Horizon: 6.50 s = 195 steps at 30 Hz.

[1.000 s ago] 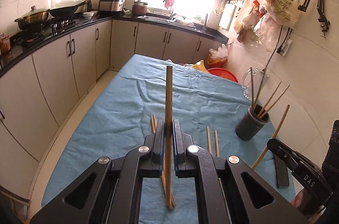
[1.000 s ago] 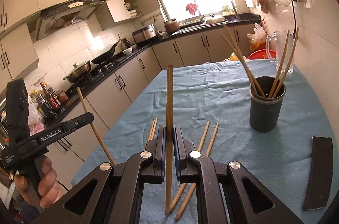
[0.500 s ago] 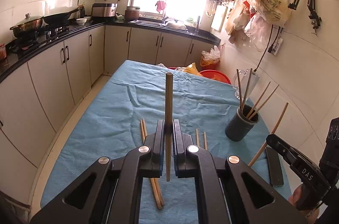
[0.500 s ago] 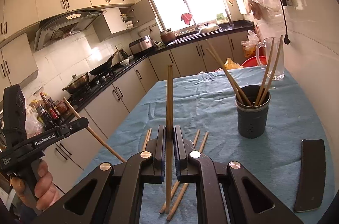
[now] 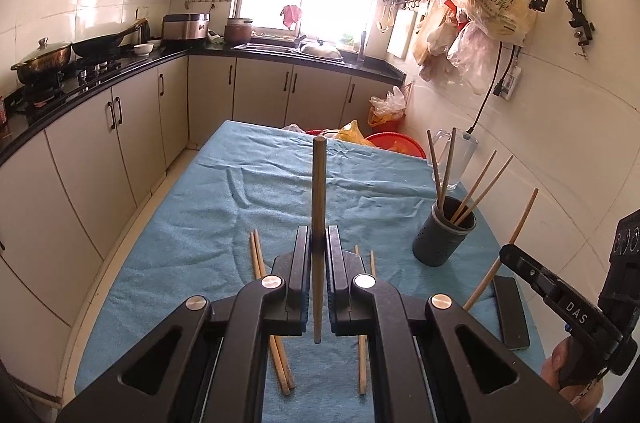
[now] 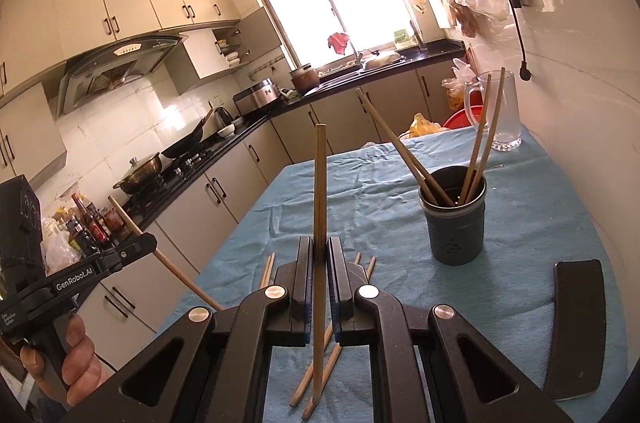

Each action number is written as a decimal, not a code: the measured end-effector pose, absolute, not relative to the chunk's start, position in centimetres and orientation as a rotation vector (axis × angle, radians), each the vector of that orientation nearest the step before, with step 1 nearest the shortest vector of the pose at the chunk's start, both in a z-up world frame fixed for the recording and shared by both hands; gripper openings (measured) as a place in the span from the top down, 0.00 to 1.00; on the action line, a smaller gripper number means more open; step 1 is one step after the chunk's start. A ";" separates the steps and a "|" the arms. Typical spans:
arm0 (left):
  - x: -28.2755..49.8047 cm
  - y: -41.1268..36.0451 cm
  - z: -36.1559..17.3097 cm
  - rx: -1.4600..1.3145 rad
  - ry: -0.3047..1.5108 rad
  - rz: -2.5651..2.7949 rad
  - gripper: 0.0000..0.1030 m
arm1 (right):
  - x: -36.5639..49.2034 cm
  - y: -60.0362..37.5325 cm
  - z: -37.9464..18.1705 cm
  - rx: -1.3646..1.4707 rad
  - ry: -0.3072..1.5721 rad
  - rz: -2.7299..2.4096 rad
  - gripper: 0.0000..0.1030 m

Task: Organize utensils
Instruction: 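Lift the right tool's chopstick upright toward the holder while the left tool carries its own, then lower the right tool's chopstick into the holder and open while the left tool does likewise, then withdraw both open tools from the holder back over the remaining chopsticks, then close the right tool on one chopstick while the left tool grasps another, then lift the right tool's chopstick upright toward the holder while the left tool carries its own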

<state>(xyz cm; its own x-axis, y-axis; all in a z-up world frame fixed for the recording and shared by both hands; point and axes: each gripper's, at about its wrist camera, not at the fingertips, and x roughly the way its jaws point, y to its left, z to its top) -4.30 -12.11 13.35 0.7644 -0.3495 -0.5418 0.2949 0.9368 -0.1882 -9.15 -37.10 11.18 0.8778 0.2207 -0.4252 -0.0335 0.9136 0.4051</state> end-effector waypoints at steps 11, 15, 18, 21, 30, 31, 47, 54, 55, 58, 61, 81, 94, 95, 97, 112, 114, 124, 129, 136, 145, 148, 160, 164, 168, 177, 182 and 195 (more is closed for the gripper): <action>-4.2 -13.5 13.4 -0.064 0.609 -0.359 0.94 | -9.6 -38.3 11.5 0.422 0.467 0.120 0.93; -4.2 -14.0 13.4 -0.056 0.608 -0.362 0.94 | -9.9 -38.5 11.5 0.426 0.464 0.111 0.93; -4.2 -14.5 13.4 -0.050 0.608 -0.366 0.94 | -10.0 -38.8 11.6 0.433 0.463 0.105 0.93; -4.2 -14.9 13.4 -0.042 0.610 -0.370 0.94 | -10.1 -39.2 11.5 0.441 0.462 0.100 0.93; -3.9 -16.1 13.6 -0.023 0.613 -0.384 0.94 | -10.3 -40.4 11.5 0.461 0.455 0.078 0.93; -3.8 -16.3 13.7 -0.020 0.614 -0.386 0.94 | -10.3 -40.6 11.5 0.464 0.455 0.076 0.93; -1.5 -21.0 17.4 -0.033 0.608 -0.514 0.94 | -10.3 -46.2 14.6 0.502 0.368 -0.025 0.93; 0.3 -24.6 20.7 -0.047 0.568 -0.581 0.94 | -9.3 -49.2 17.2 0.502 0.308 -0.096 0.93; 0.6 -25.3 21.2 -0.048 0.560 -0.591 0.94 | -9.0 -49.8 17.6 0.506 0.298 -0.106 0.93; 1.7 -27.4 22.2 -0.047 0.540 -0.604 0.94 | -8.2 -50.9 18.7 0.510 0.266 -0.132 0.93; 3.1 -29.3 22.7 -0.057 0.534 -0.618 0.94 | -7.2 -51.7 19.3 0.519 0.248 -0.150 0.93; 8.3 -34.2 15.4 -0.012 0.646 -0.593 0.94 | -0.1 -53.4 13.8 0.522 0.372 -0.198 0.93; 7.6 -33.0 15.9 -0.021 0.628 -0.583 0.71 | -0.9 -52.5 14.0 0.500 0.392 -0.188 0.91; 7.3 -32.8 16.1 -0.023 0.622 -0.584 0.71 | -1.1 -52.4 14.3 0.498 0.383 -0.191 0.91; 6.7 -32.4 16.6 -0.027 0.613 -0.591 0.71 | -2.1 -52.2 15.0 0.497 0.362 -0.194 0.91; -0.2 -22.1 15.0 -0.087 0.590 -0.497 0.58 | -7.8 -47.1 11.5 0.517 0.457 -0.111 0.73; -1.1 -20.1 13.3 -0.080 0.614 -0.464 0.58 | -7.9 -46.0 10.1 0.519 0.499 -0.086 0.73; -4.4 -9.7 3.4 -0.122 0.844 -0.277 0.58 | -8.2 -38.8 3.2 0.464 0.692 0.009 0.73; -5.6 -7.5 1.4 -0.144 0.884 -0.264 0.58 | -8.5 -36.7 1.9 0.468 0.734 0.039 0.73; -4.4 -7.2 0.9 -0.168 0.906 -0.279 0.58 | -8.9 -35.8 2.0 0.425 0.753 0.032 0.73; 3.1 -8.1 0.1 -0.176 1.045 -0.281 0.67 | -7.9 -36.2 1.3 0.448 0.784 0.033 0.73; 5.6 -8.8 -0.4 -0.169 1.084 -0.270 0.73 | -7.7 -36.5 1.1 0.453 0.789 0.046 0.73; 12.1 -11.2 -2.5 -0.139 1.156 -0.216 0.84 | -7.1 -38.1 1.0 0.475 0.790 0.035 0.73; 12.8 -11.5 -2.8 -0.108 1.153 -0.199 0.84 | -6.9 -38.4 1.1 0.479 0.786 0.026 0.73; 13.4 -11.6 -3.0 -0.097 1.159 -0.204 0.84 | -6.5 -38.1 1.2 0.479 0.796 0.031 0.73; 11.1 -10.8 -3.0 -0.067 1.148 -0.167 0.92 | -2.3 -37.1 1.0 0.472 0.885 0.035 0.73; 10.3 -9.8 -3.1 -0.089 1.149 -0.190 0.92 | 1.4 -36.1 0.2 0.487 0.961 0.034 0.73; 10.2 -9.7 -3.1 -0.095 1.137 -0.207 0.92 | 8.0 -33.8 -2.4 0.365 1.127 -0.041 0.73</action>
<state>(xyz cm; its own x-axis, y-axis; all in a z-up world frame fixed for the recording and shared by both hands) 10.19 -9.71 -3.08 0.4040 -0.2117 -0.8899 0.1157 0.9769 -0.1798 7.98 -33.77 -2.42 0.4354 0.1509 -0.8875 0.2148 0.9400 0.2652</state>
